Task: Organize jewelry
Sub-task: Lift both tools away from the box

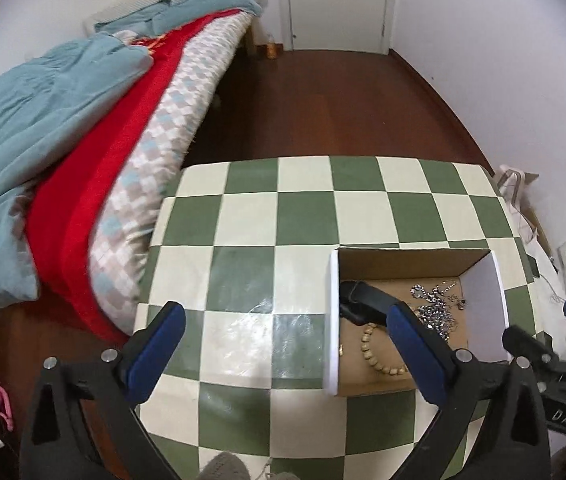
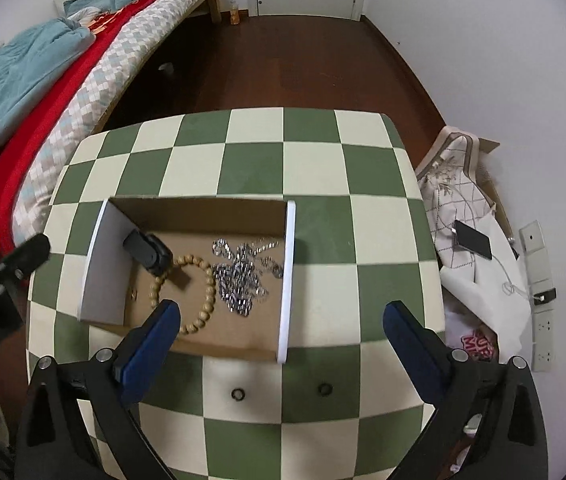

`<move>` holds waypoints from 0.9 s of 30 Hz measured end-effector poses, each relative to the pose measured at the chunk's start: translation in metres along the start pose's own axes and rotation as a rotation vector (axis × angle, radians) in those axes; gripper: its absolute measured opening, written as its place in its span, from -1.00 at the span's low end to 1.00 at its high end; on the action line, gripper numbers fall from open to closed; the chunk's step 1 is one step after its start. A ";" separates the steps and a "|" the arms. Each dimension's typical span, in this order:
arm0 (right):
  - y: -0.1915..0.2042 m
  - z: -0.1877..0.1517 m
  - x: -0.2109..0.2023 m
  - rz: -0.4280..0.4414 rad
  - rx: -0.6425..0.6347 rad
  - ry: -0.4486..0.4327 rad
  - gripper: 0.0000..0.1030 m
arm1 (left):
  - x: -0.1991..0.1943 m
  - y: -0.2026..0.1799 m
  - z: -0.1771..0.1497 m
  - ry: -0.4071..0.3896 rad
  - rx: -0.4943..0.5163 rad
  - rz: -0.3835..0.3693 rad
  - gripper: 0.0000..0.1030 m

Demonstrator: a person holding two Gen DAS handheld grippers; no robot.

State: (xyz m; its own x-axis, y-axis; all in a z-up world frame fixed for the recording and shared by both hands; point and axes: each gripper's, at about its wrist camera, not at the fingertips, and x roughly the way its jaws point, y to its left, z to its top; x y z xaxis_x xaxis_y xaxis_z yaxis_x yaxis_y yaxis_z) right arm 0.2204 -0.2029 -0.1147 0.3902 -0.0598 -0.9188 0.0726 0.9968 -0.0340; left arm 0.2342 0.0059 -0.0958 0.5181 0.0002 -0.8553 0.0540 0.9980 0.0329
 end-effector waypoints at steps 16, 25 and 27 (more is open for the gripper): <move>-0.001 -0.062 -0.061 -0.037 0.035 -0.155 1.00 | -0.063 -0.004 -0.053 -0.121 0.035 0.022 1.00; 0.005 -0.089 -0.120 -0.055 0.007 -0.277 1.00 | -0.113 -0.009 -0.074 -0.199 0.039 0.004 1.00; 0.007 -0.095 -0.131 -0.046 0.006 -0.296 1.00 | -0.121 -0.008 -0.077 -0.217 0.037 0.008 0.99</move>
State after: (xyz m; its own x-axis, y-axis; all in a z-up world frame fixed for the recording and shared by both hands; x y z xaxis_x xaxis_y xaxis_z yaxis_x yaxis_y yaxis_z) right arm 0.0827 -0.1830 -0.0316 0.6371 -0.1188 -0.7616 0.1015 0.9924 -0.0699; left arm 0.1049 0.0024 -0.0322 0.6898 -0.0096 -0.7240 0.0783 0.9950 0.0615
